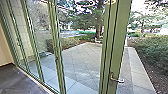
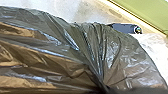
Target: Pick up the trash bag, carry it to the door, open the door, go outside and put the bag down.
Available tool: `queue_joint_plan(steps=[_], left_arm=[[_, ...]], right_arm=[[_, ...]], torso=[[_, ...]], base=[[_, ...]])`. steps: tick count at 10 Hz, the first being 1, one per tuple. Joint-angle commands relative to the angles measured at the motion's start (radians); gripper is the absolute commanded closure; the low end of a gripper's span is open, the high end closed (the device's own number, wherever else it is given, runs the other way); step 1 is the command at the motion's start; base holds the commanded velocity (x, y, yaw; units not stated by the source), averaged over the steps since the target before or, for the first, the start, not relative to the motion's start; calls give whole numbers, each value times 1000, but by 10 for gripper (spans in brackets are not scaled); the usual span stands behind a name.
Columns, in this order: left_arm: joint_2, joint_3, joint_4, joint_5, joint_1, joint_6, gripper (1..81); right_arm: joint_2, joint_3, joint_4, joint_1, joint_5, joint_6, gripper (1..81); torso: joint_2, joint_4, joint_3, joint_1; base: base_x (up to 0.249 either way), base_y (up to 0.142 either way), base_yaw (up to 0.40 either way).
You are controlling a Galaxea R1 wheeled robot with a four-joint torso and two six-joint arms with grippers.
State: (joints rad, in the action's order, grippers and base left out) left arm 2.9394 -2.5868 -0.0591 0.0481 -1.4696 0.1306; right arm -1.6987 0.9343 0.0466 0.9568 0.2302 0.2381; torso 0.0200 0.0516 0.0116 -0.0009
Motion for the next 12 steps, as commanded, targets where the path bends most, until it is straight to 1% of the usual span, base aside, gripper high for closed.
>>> queue_joint_plan(steps=[1, 3, 6, 8, 10, 12], left_arm=[[0, 5, -7, 55, 61, 4, 811], [1, 5, -5, 55, 59, 4, 811], [3, 0, -5, 55, 60, 6, 811], [3, 0, -7, 55, 59, 4, 811], [5, 0, -7, 55, 61, 4, 811], [6, 0, -7, 55, 60, 4, 811]], right_arm=[[71, -46, -33, -180, 138, 75, 10], [71, -54, -30, -272, 202, 158, 10], [51, -43, -24, -393, 261, 291, 10], [31, -26, -22, -471, 305, 357, 10], [-2, -8, -21, -520, 325, 402, 10], [-60, 43, -19, -548, 325, 455, 10]], torso=[[0, 0, 0, 1], [0, 0, 0, 1], [0, 0, 0, 1], [0, 0, 0, 1], [0, 0, 0, 1], [0, 0, 0, 1]], base=[[0, 0, 0], [0, 0, 0], [0, 0, 0], [0, 0, 0], [0, 0, 0], [0, 0, 0]])
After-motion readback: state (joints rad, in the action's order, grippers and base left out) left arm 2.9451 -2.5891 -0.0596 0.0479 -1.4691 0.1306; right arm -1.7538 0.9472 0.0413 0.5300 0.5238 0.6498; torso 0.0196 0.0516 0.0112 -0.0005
